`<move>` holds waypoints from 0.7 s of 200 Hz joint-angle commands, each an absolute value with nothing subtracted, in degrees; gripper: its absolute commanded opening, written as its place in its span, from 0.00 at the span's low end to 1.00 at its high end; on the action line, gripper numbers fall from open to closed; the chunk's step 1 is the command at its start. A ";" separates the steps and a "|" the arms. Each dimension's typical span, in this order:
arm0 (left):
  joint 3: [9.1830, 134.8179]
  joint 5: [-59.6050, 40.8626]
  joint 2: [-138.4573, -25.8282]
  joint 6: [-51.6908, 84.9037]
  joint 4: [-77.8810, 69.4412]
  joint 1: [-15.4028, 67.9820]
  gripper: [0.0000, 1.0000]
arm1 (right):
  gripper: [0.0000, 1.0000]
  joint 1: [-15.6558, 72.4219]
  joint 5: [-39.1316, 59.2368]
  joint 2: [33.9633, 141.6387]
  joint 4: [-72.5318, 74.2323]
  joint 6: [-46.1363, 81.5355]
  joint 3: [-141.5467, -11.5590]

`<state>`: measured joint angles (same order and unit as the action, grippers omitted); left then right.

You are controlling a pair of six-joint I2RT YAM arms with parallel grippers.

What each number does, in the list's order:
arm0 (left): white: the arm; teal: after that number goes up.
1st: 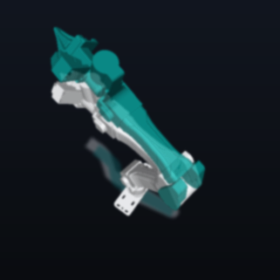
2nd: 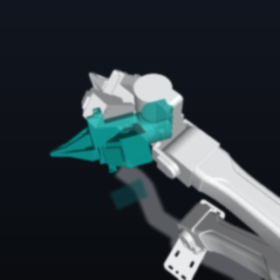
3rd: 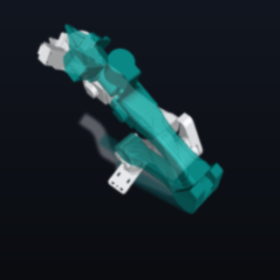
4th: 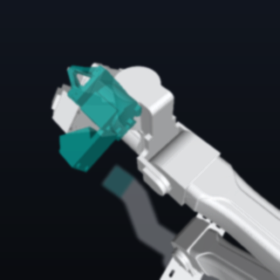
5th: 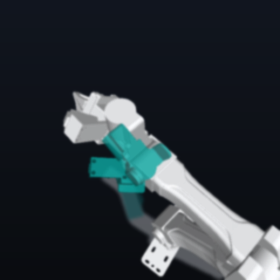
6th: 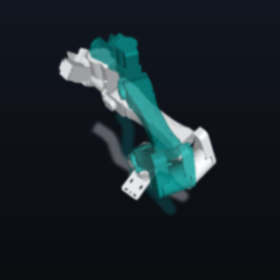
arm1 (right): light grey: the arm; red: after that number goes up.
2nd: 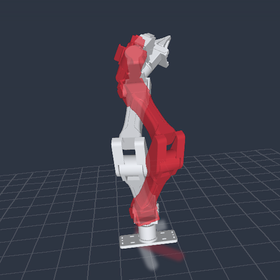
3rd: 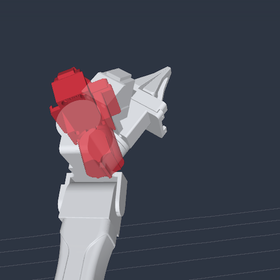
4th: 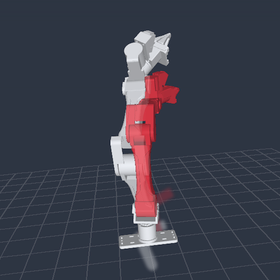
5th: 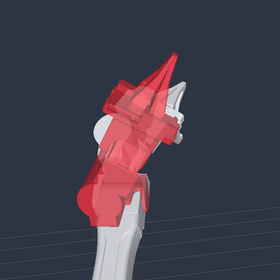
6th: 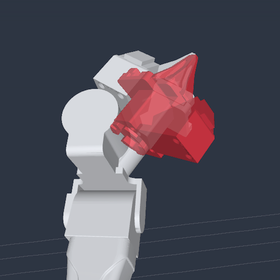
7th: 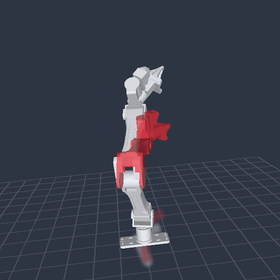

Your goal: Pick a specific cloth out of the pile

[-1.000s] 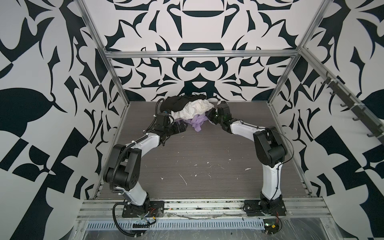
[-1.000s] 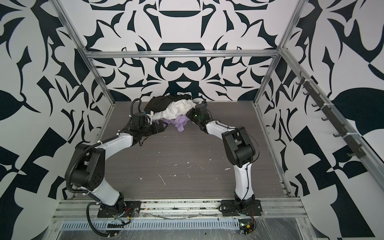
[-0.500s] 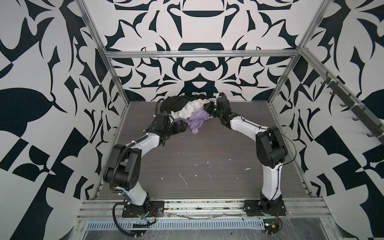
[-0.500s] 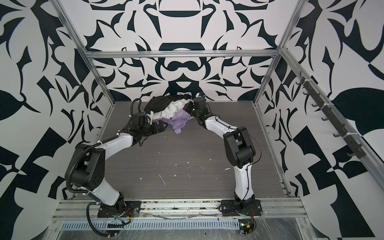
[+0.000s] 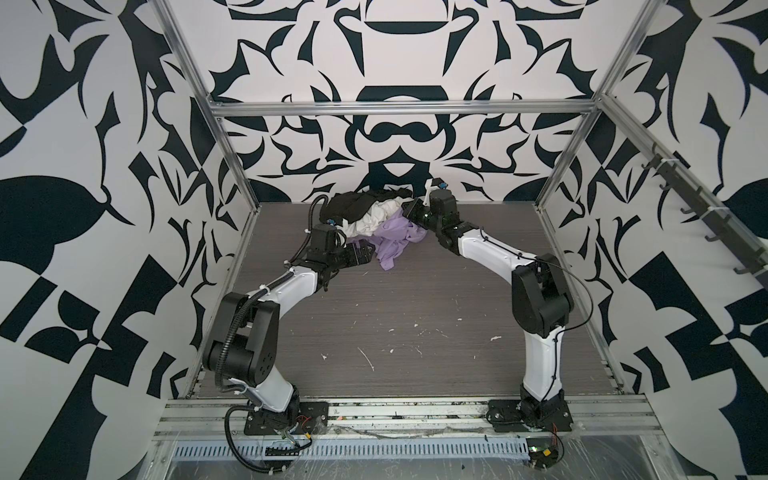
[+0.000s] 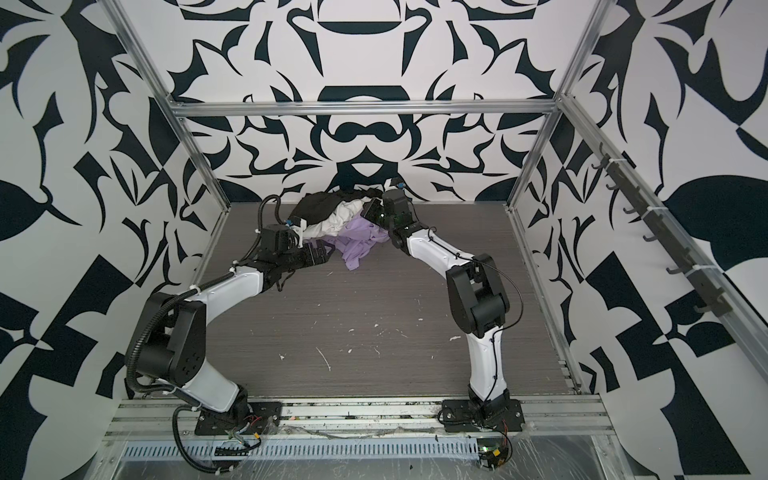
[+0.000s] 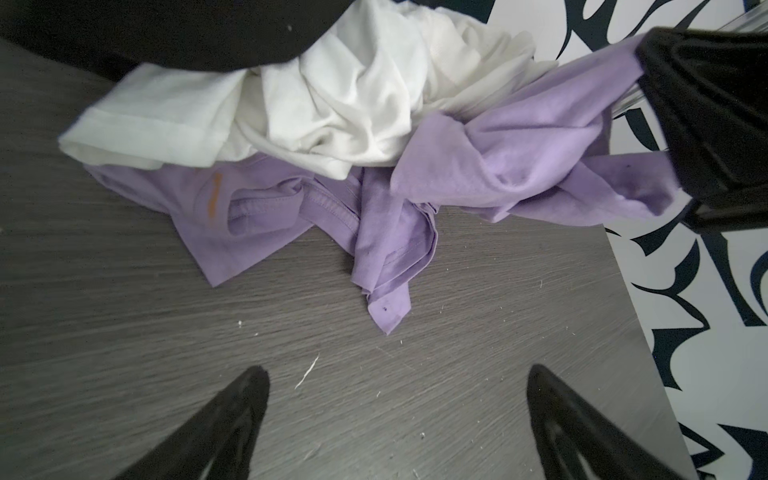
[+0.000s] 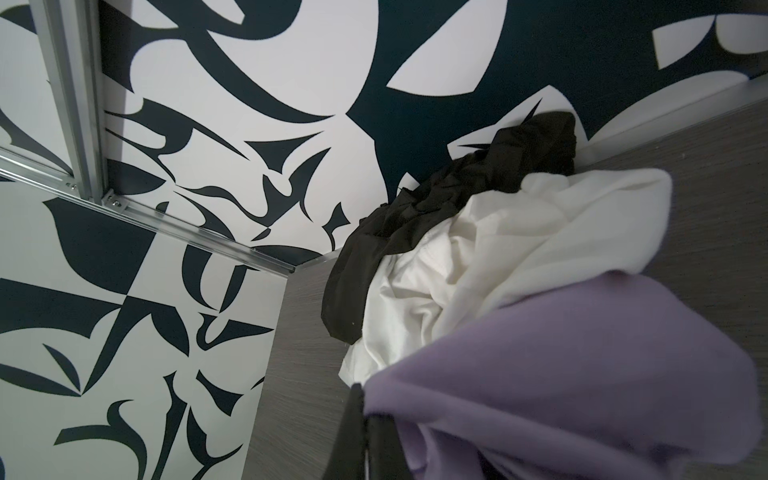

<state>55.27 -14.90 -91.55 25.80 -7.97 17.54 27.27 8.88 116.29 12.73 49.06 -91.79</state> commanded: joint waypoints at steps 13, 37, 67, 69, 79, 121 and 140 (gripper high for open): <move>54.32 -14.22 -88.51 18.92 -11.20 17.67 0.99 | 0.00 28.04 10.14 108.58 17.05 46.48 -93.84; 54.25 -15.10 -88.48 14.58 -13.77 17.67 0.97 | 0.00 28.03 10.50 108.02 17.27 45.18 -93.25; 53.73 -22.52 -90.85 5.86 -21.02 17.58 0.80 | 0.00 27.99 11.36 108.03 17.38 45.77 -93.12; 53.80 -22.88 -91.13 5.29 -21.30 17.58 0.80 | 0.00 27.98 11.50 108.11 17.40 45.85 -93.18; 54.37 -24.50 -92.51 2.69 -22.37 17.34 0.78 | 0.00 28.02 12.28 108.14 17.24 45.70 -93.50; 56.78 -33.45 -96.30 -0.03 -27.75 13.15 0.76 | 0.00 28.04 13.91 107.53 16.91 44.96 -92.97; 57.03 -40.21 -98.73 -1.59 -32.31 10.66 0.70 | 0.00 27.88 15.40 107.67 17.47 45.20 -92.99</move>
<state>55.27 -29.91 -96.27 2.31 -24.47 13.52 27.59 12.56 110.61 12.23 46.30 -91.77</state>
